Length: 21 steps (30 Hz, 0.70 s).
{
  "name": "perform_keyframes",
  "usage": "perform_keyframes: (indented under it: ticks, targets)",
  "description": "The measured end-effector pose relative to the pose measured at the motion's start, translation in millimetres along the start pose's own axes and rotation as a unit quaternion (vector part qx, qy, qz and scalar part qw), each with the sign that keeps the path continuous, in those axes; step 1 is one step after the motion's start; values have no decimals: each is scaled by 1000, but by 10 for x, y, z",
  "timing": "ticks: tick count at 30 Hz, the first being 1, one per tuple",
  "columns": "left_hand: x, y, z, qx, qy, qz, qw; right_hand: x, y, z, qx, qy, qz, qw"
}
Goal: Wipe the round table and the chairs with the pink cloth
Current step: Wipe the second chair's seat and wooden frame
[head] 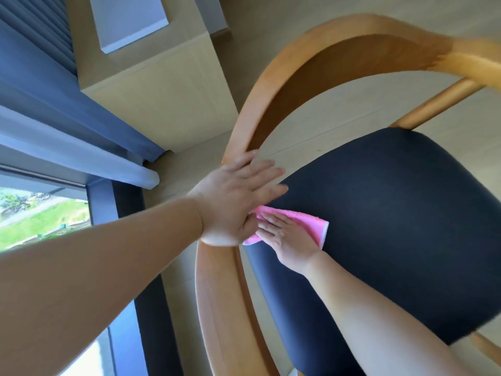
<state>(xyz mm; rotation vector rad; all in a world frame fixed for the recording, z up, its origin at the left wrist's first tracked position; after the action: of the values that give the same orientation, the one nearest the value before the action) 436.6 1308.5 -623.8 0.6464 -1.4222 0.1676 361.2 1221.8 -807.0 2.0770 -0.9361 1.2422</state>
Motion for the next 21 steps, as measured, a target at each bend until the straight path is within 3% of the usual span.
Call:
perform_keyframes:
  ticks: [4, 13, 21]
  targets:
    - [199, -387, -239, -24, -37, 34, 998, 94, 65, 524, -27, 34, -24, 999]
    - [196, -448, -212, -37, -51, 42, 997, 597, -23, 1577, -182, 40, 23, 982]
    - [179, -447, -235, -43, -30, 64, 997, 1105, 356, 2570, -359, 28, 90, 928]
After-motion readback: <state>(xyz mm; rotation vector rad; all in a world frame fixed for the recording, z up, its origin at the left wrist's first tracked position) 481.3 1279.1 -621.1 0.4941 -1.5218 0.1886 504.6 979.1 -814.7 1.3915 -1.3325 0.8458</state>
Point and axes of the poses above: each hand's wrist, its own y-axis away from the middle knuckle, its own x-axis out of the back of the hand, z = x × y, the point moved 5 cm from there along -y, towards the middle knuckle, and after that the axes turned 3 degrees about -x, right-handed, at the moved point
